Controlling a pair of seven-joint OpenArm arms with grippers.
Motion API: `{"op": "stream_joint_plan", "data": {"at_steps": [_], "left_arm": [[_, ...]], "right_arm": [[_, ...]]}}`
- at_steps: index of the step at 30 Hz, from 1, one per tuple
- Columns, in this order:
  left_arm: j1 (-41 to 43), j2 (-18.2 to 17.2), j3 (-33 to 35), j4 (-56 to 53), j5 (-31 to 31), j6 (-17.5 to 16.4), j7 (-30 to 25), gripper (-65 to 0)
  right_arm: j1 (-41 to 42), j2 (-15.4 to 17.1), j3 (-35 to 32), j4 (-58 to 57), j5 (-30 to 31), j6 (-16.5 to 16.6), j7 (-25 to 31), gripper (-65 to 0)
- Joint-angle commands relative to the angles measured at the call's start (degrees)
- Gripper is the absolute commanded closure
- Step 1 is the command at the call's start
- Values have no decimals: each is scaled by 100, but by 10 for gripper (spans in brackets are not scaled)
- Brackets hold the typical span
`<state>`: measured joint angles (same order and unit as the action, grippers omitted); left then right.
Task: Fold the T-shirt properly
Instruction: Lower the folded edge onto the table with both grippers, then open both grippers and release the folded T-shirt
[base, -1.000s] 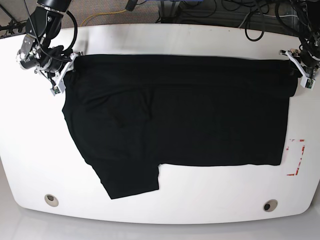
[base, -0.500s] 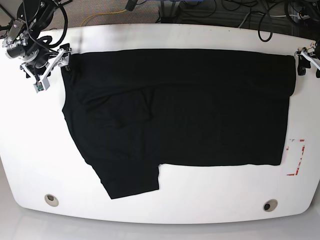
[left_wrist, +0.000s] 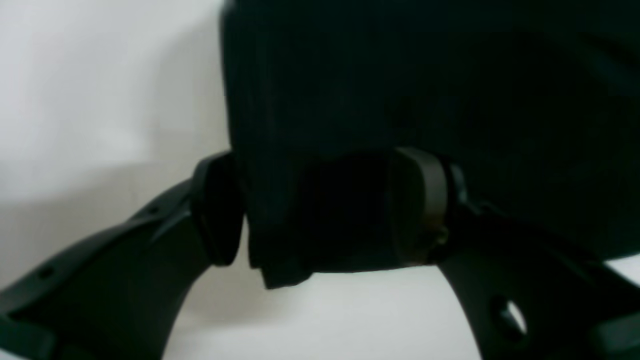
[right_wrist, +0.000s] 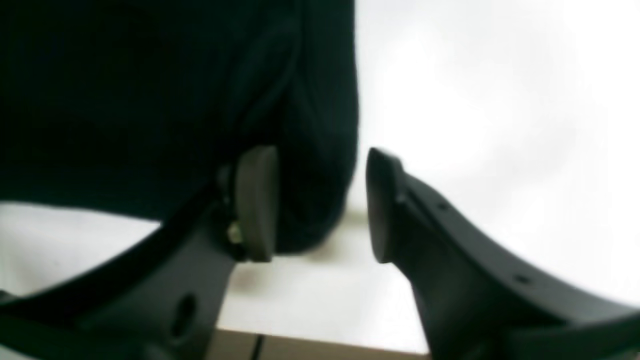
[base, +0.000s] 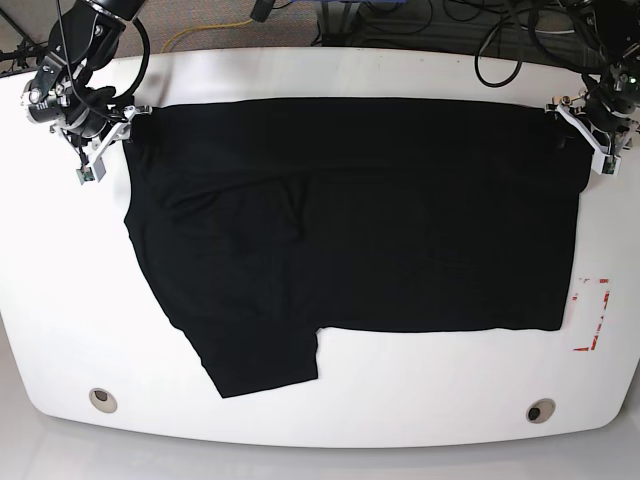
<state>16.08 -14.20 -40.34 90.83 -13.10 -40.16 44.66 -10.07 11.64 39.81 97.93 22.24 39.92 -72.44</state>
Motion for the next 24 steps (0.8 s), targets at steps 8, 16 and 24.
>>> {"op": "stream_joint_plan", "data": {"at_steps": [8,16,24], "left_arm": [[-38,-229,-94,-428,506,16,-110,-397],[428,-299,-199,-401,488,16,-110,-397],[586,-299,-551,-401,480,16,-102,-397]], "right_arm": [[0,89,50,-356,49,8,23,-24],[-448,106,58,225,49,8,-4,-5],[-826,62,58,902,49,8,-13,-11]]}}
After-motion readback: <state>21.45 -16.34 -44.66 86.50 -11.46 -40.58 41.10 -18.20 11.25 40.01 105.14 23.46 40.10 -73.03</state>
